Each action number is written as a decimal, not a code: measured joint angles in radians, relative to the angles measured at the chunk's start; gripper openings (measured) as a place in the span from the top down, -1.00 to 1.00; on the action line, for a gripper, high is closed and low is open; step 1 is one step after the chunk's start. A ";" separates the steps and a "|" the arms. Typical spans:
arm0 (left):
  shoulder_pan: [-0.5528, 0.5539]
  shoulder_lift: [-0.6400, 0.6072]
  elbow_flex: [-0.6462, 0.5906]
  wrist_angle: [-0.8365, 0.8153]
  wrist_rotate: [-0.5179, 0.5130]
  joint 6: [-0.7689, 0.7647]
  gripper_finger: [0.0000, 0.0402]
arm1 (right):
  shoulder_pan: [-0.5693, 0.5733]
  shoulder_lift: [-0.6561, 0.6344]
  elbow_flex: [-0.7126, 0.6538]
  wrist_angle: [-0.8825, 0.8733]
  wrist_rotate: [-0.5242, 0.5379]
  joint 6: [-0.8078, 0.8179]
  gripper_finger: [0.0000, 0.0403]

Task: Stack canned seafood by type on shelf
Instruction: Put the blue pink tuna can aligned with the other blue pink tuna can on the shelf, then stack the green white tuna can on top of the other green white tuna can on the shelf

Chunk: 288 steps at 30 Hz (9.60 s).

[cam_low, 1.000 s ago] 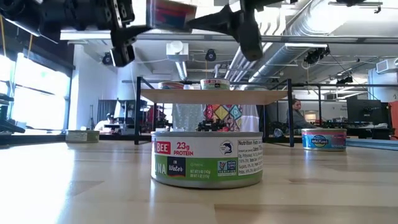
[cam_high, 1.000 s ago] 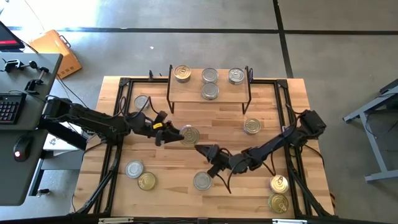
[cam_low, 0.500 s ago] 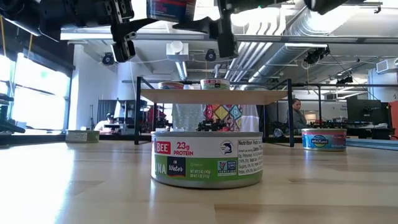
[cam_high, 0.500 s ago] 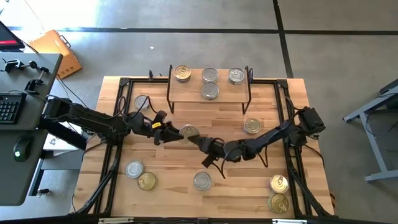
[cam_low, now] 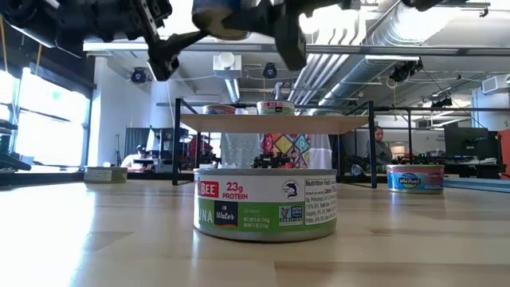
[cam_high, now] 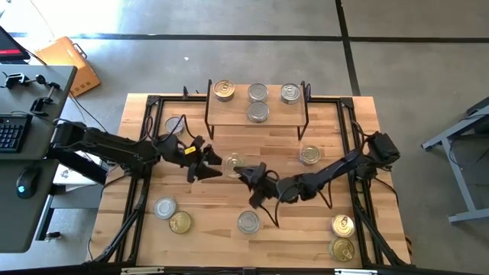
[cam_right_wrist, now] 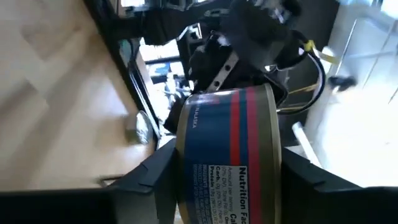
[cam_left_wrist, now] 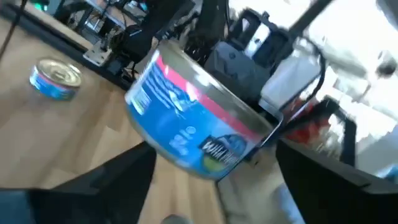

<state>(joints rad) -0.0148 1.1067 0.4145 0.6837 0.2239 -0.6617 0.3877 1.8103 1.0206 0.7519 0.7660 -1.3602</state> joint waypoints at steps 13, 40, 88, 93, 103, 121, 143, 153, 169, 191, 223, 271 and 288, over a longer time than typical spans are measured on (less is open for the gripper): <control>-0.142 -0.112 0.003 -0.214 -0.286 0.948 -0.67 | -0.047 -0.006 -0.005 -0.279 -0.204 0.558 0.15; -0.409 0.274 0.343 -0.619 -0.870 1.030 -0.38 | -0.164 -0.027 -0.003 -0.307 -0.487 0.804 0.15; 0.210 0.275 0.631 -1.082 -0.900 1.171 0.16 | 0.113 -0.135 -0.317 -0.297 -0.026 1.491 -0.55; 0.261 0.283 0.631 -1.080 -0.849 1.198 0.08 | 0.111 -0.135 -0.317 -0.297 -0.027 1.486 -0.55; 0.259 0.348 0.636 -1.062 -0.859 1.294 0.05 | 0.111 -0.134 -0.316 -0.298 -0.029 1.483 -0.55; 0.234 0.335 0.628 -1.115 -0.779 1.232 -0.47 | 0.111 -0.134 -0.315 -0.299 -0.030 1.482 -0.55; 0.081 0.206 0.630 -1.061 -0.902 1.097 -0.46 | 0.111 -0.134 -0.315 -0.298 -0.029 1.475 -0.55; -0.209 0.189 0.630 -1.063 -0.902 0.866 -0.46 | 0.110 -0.134 -0.315 -0.298 -0.029 1.475 -0.55; -0.565 0.307 0.631 -1.429 -0.903 0.155 -0.46 | 0.110 -0.134 -0.315 -0.242 -0.038 1.441 -0.55; -0.577 0.678 0.630 -0.920 -0.752 0.227 -0.46 | 0.193 -0.002 -0.201 -0.239 -0.659 1.195 -0.52; -0.458 0.712 0.630 -0.679 -0.501 0.493 -0.46 | 0.170 0.087 -0.137 -0.395 -0.421 1.200 0.13; -0.330 0.674 0.275 -0.226 -0.292 0.464 -0.46 | 0.076 0.243 -0.008 -0.261 -0.374 1.009 0.78; -0.440 0.488 0.282 -0.435 -0.523 0.695 -0.46 | 0.040 0.241 0.140 -0.606 -0.377 1.188 0.85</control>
<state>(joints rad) -0.4552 1.5947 0.6964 0.2485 -0.2993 0.0336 0.4272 2.0514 1.1610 0.1459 0.3886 -0.1718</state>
